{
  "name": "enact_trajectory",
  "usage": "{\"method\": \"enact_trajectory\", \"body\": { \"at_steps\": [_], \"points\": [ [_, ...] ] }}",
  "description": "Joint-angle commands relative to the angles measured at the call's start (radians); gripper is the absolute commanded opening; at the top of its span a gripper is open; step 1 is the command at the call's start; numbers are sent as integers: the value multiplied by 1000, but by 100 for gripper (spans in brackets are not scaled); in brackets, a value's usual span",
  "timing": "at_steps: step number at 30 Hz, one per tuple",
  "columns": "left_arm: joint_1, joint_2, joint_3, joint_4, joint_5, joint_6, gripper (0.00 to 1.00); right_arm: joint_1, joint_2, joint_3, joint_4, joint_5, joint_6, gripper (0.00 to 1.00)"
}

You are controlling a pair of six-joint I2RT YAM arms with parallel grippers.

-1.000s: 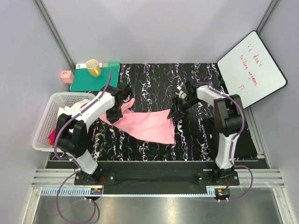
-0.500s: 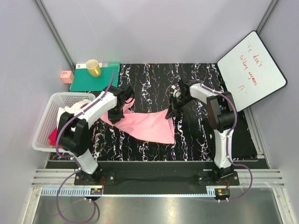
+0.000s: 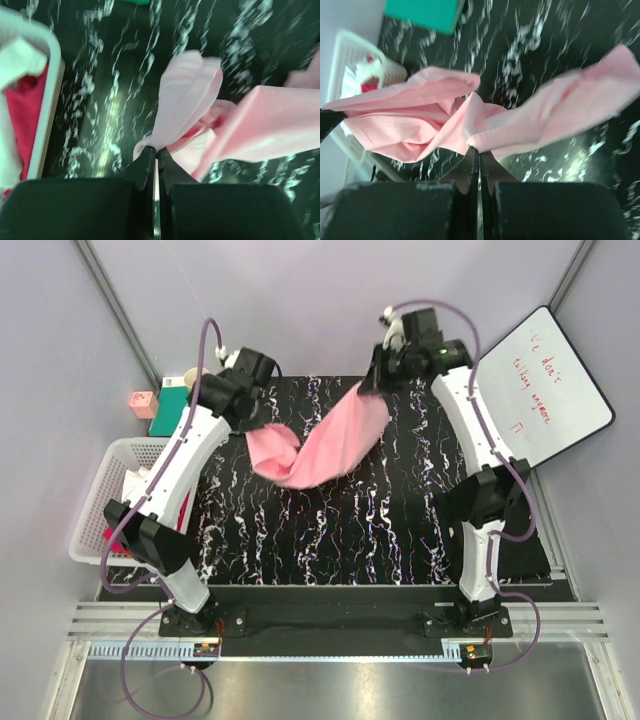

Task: Fold and stack the t-shirts
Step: Flatten out the tshirt

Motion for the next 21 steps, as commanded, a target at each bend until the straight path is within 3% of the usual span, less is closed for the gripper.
{"method": "enact_trajectory", "body": {
  "at_steps": [1, 4, 6, 7, 11, 12, 13, 16, 17, 18, 19, 20, 21],
  "points": [
    [-1, 42, 205, 18, -60, 71, 0, -7, -75, 216, -129, 164, -46, 0],
    [7, 47, 253, 26, -74, 102, 0, -9, -176, 119, -134, 248, -72, 0],
    [13, 35, 194, 29, -54, 133, 0, -7, -273, 16, -132, 289, -77, 0],
    [16, 29, 154, 21, -48, 133, 0, -7, -305, -114, -132, 297, -70, 0],
    [26, -23, -191, 32, 17, 62, 0, -9, -442, -535, -112, 259, 15, 0],
    [30, -24, -336, 58, 43, 55, 0, -9, -471, -616, -105, 232, 39, 0],
    [33, -22, -401, 68, 96, 47, 0, -9, -477, -779, -83, 198, 99, 0],
    [39, 22, -618, 130, 211, 22, 0, -7, -425, -1010, -43, 74, 160, 0],
    [39, 60, -650, 138, 236, 24, 5, -7, -392, -1043, -31, 41, 165, 2],
    [39, 81, -679, 135, 251, 27, 11, -9, -378, -1054, -37, 49, 162, 14],
    [39, 91, -684, 130, 262, 27, 19, -7, -370, -1037, -58, 68, 139, 29],
    [39, 90, -684, 127, 259, 28, 35, -7, -367, -1022, -68, 102, 136, 58],
    [39, 54, -655, 107, 226, 28, 84, -7, -362, -935, -112, 124, 95, 67]
  ]
}}
